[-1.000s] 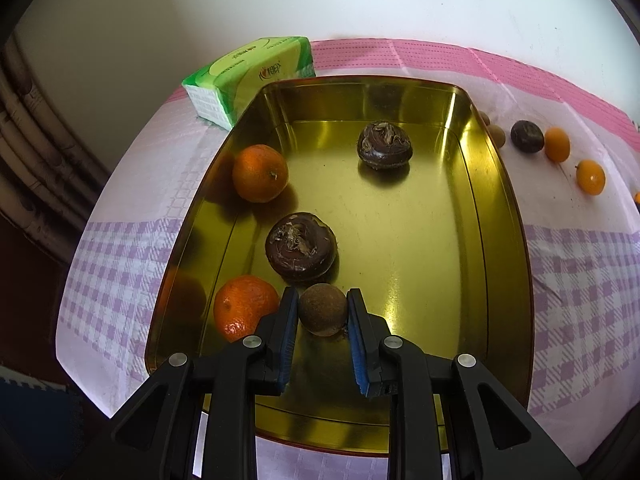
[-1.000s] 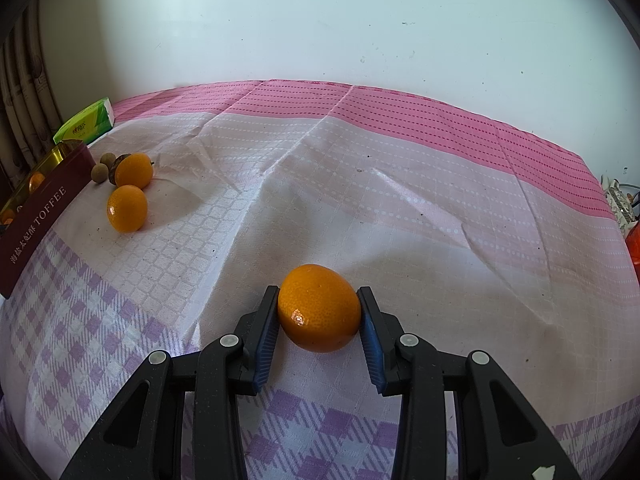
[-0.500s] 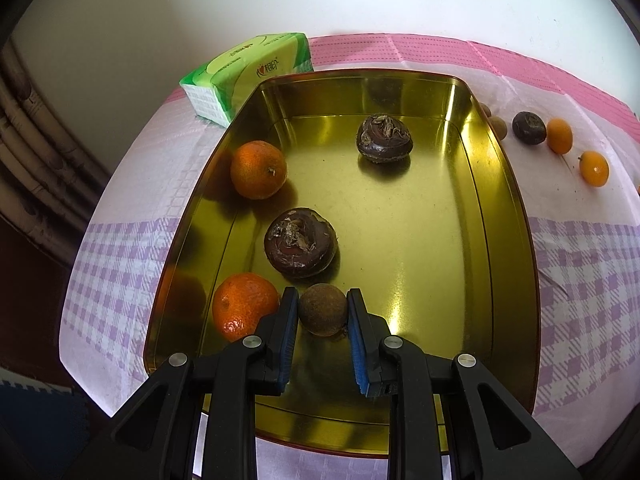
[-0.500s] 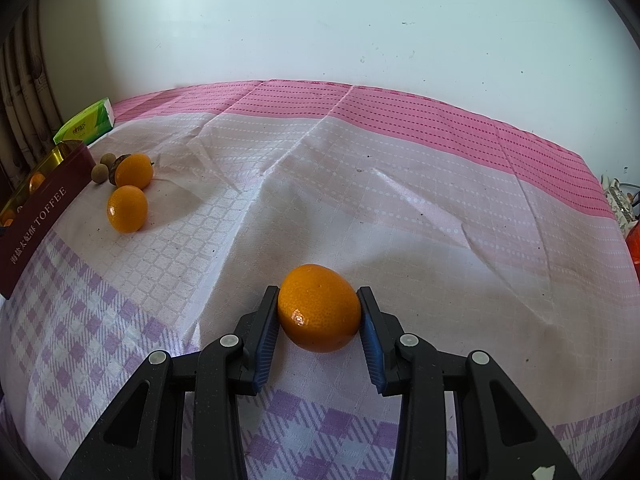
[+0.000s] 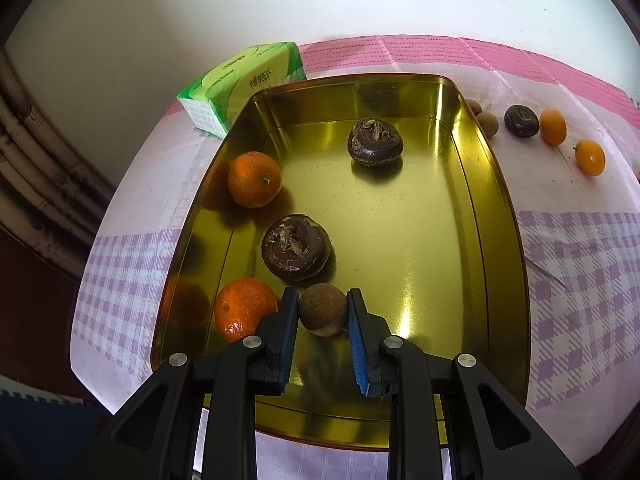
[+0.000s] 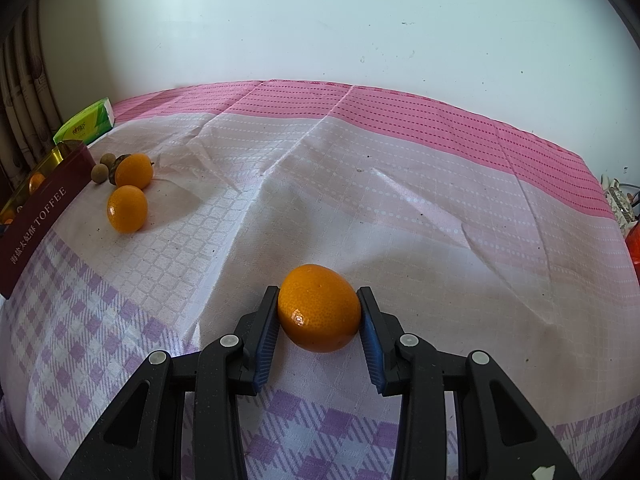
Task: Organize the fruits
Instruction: 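Carry the tan fruit into the gold tin and open the left tool, then carry the orange citrus into the gold tin and open the right tool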
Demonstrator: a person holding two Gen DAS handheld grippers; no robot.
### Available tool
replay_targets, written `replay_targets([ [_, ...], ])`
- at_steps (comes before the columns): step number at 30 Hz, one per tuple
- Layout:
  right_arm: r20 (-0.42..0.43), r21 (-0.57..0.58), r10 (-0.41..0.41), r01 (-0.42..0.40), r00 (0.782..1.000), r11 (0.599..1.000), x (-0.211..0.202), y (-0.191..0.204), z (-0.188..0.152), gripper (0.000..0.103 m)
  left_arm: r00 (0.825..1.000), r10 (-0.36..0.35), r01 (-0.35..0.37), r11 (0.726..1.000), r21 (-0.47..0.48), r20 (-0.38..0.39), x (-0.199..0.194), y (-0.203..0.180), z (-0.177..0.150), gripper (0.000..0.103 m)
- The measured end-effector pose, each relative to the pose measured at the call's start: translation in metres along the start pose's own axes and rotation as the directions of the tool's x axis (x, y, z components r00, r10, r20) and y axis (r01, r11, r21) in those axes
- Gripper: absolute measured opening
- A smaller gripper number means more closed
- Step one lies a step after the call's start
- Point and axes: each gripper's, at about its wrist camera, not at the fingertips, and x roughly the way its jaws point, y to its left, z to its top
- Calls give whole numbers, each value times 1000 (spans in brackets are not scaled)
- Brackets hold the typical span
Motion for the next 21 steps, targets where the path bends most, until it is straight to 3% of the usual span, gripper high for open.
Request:
replay_targets([
  [14, 0, 6, 12, -12, 1000, 1000, 1, -2, 1, 35, 998, 38, -38, 999, -8, 46, -30, -7, 8, 26],
  [21, -1, 10, 18, -18, 1000, 1000, 0, -3, 0, 35, 997, 25, -21, 998, -57, 69, -58, -9, 9, 26],
])
